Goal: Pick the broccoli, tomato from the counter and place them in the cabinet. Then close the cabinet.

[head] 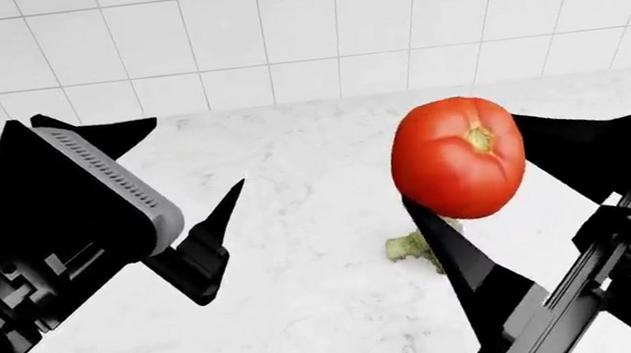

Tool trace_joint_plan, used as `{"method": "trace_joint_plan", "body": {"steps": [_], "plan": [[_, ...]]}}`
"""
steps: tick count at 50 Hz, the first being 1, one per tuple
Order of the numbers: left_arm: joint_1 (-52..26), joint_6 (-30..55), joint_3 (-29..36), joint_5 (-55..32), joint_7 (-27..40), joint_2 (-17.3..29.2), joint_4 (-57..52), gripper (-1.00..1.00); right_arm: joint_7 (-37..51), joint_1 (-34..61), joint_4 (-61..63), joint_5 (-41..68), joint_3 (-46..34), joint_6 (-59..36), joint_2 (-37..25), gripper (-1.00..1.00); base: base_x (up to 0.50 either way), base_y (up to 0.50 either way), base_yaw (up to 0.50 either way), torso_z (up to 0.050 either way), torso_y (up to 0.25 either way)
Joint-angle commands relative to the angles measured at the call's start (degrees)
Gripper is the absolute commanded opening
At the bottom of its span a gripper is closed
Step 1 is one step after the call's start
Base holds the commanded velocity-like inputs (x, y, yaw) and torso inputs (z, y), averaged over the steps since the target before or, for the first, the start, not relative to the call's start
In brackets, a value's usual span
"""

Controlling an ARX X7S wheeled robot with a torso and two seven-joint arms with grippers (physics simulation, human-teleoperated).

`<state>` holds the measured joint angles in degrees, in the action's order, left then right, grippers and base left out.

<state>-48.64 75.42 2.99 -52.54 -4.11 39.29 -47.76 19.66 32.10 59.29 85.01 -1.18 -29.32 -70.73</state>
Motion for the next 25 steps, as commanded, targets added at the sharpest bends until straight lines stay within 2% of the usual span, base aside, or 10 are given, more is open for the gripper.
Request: {"method": "trace_joint_plan", "body": {"steps": [1,5,12,25], "plan": [[-0.53,0.68,0.06,-0.94,0.95,0.21,-0.34,1.00,10.57,25.08,0.68,7.36,-7.33,-2.23,3.04,-1.00,0.00,0.00,0.00,0.000,0.000],[-1.05,0.77,0.45,-1.16,1.12,0.19,-0.31,1.00,15.26,33.58,0.67,10.89,-8.17,-6.52,7.44,-1.00,0.00,0.00,0.00,0.000,0.000],[-0.72,0.55,0.43,-1.69,1.51,0.10,-0.43,1.00,21.60,43.07,-0.26,12.97,-11.37,-9.25,12.38,-1.00,0.00,0.00,0.00,0.000,0.000],[1.02,-2.09,1.82,-0.27,1.11,0.40,0.30,1.00,29.39,53.65,-3.56,10.79,-16.83,-12.68,21.16,-1.00,0.00,0.00,0.00,0.000,0.000]]}}
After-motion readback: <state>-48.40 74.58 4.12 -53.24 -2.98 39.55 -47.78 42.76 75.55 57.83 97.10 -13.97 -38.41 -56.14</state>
